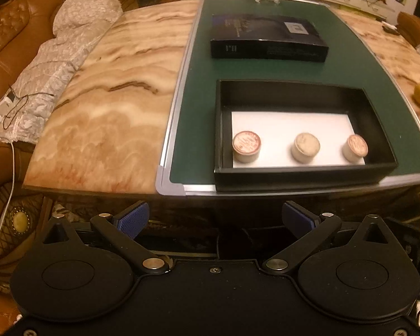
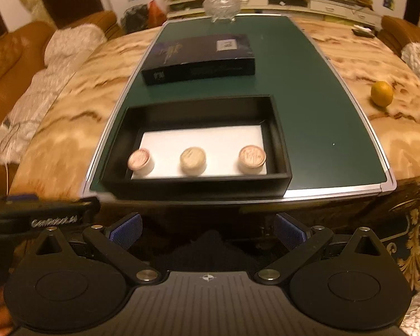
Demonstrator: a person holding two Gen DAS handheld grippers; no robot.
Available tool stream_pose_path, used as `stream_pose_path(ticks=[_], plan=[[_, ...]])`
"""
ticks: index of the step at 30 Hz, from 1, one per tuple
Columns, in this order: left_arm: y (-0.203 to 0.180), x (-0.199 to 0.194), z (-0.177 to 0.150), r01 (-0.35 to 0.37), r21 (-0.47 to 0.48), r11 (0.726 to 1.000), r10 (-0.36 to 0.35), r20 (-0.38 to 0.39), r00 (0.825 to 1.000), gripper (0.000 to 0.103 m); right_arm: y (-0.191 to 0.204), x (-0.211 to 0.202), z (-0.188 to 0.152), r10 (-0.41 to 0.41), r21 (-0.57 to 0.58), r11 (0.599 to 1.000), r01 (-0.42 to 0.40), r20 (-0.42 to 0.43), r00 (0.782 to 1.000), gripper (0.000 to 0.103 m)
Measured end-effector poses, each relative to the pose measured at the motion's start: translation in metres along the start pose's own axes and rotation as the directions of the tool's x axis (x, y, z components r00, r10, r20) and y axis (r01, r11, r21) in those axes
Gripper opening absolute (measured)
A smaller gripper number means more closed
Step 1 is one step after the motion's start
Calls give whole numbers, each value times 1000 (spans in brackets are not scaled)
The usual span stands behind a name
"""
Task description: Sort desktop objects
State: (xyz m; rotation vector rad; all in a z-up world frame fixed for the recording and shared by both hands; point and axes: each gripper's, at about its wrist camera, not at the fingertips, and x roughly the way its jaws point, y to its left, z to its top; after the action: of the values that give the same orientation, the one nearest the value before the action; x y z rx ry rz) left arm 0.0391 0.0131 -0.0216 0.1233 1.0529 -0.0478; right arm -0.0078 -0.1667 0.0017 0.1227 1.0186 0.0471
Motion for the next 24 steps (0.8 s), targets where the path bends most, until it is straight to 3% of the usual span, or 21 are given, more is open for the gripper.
stream_pose_path(ticks=[24], plan=[[2,4,-16,43,-12,999,-43,-43,998,103,6,2,-9,-32,-4,999,32,14,999,103]])
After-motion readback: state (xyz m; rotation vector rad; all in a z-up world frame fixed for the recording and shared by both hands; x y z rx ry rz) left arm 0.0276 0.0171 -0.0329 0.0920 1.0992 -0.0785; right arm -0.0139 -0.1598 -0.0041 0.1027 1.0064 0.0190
